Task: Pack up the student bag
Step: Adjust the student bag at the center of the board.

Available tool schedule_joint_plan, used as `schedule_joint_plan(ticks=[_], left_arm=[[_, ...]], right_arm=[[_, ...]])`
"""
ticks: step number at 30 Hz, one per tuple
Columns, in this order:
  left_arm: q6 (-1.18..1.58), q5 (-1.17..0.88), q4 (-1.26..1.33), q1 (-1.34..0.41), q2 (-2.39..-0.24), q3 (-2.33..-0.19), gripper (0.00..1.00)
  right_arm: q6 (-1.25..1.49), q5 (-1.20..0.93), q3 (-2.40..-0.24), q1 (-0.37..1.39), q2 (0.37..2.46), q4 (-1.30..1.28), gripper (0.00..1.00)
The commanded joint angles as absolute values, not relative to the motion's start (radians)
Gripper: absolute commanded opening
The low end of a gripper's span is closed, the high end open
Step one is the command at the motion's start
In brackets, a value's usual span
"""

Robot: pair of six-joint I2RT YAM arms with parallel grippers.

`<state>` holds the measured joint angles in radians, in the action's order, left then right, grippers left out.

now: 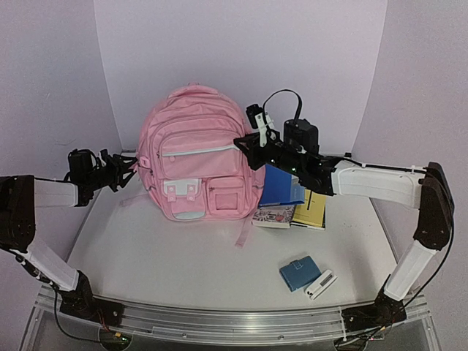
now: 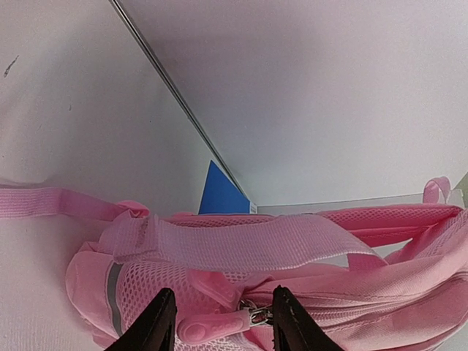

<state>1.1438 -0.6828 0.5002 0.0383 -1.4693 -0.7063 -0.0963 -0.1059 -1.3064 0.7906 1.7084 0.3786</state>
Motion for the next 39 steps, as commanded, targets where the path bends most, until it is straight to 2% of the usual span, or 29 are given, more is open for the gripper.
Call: schedule_joint_plan(ticks=[1,8,23,28,39], left_arm=[[1.165,-0.701,0.56,0.039,-1.429,-0.708,0.42],[1.171,-0.678,0.538,0.04,-1.369,-0.684,0.37],[1.141,-0.698,0.51,0.04,-1.391,-0.691,0.36],[1.095,-0.662,0.468,0.04,-1.415,-0.701,0.4],[1.171,-0.701,0.603,0.04,-1.495,-0.696,0.48]], right_arm=[[-0.063,-0.132,-1.344,0.789,1.609,0.561,0.0],[-0.064,-0.125,-1.342,0.789,1.606,0.557,0.0],[-0.066,-0.124,-1.341,0.789,1.605,0.551,0.0],[-0.066,-0.128,-1.337,0.789,1.598,0.545,0.0],[-0.077,-0.125,-1.341,0.789,1.594,0.537,0.0]])
